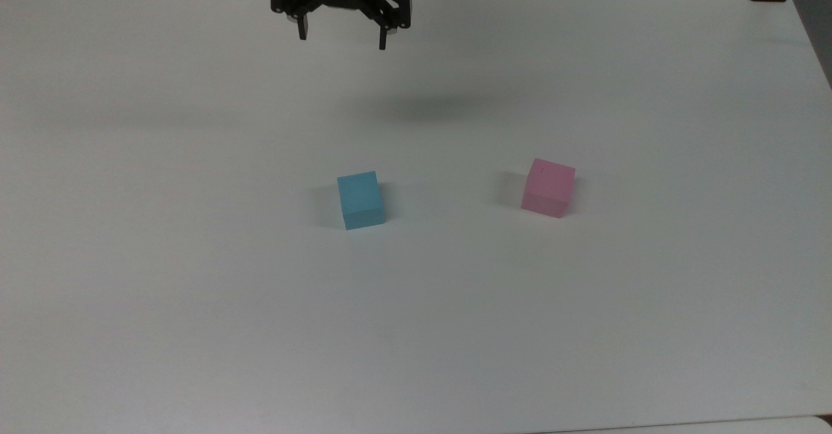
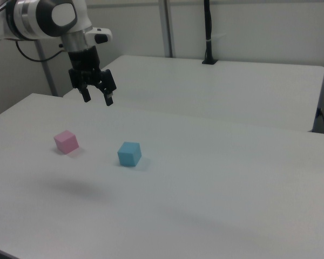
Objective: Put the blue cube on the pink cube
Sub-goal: 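Move the open gripper down over the light-blue cube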
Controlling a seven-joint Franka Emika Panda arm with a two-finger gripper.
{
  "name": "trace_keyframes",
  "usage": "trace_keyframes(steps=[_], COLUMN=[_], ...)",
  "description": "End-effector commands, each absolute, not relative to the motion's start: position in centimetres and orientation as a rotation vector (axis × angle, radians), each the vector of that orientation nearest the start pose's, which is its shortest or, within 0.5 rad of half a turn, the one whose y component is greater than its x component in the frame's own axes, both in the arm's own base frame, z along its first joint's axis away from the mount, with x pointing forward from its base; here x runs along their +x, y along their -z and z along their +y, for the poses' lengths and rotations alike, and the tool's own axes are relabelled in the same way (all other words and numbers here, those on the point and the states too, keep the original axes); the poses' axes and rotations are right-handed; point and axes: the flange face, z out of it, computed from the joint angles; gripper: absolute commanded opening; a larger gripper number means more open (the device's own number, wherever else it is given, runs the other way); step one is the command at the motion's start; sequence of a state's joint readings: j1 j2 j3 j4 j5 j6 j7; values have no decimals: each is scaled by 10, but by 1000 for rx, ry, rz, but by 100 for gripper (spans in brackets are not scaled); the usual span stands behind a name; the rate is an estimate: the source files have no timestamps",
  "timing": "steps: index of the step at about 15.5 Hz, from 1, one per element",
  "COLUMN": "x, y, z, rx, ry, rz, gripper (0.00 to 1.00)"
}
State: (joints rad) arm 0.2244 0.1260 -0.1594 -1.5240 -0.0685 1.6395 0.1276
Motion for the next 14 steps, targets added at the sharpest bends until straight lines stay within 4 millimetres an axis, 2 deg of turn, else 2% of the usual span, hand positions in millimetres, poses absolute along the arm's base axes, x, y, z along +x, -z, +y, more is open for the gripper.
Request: trace_keyframes(steps=[1,10,11,14], x=[590,598,605,639], y=[-580,-566,-556,-513], z=[34,29,26,37], rx=[-3242,-3233,-3235,-3242], ry=[-35,-43,-45,46], rz=[115,127,134,75], gripper=[100,100,100,100])
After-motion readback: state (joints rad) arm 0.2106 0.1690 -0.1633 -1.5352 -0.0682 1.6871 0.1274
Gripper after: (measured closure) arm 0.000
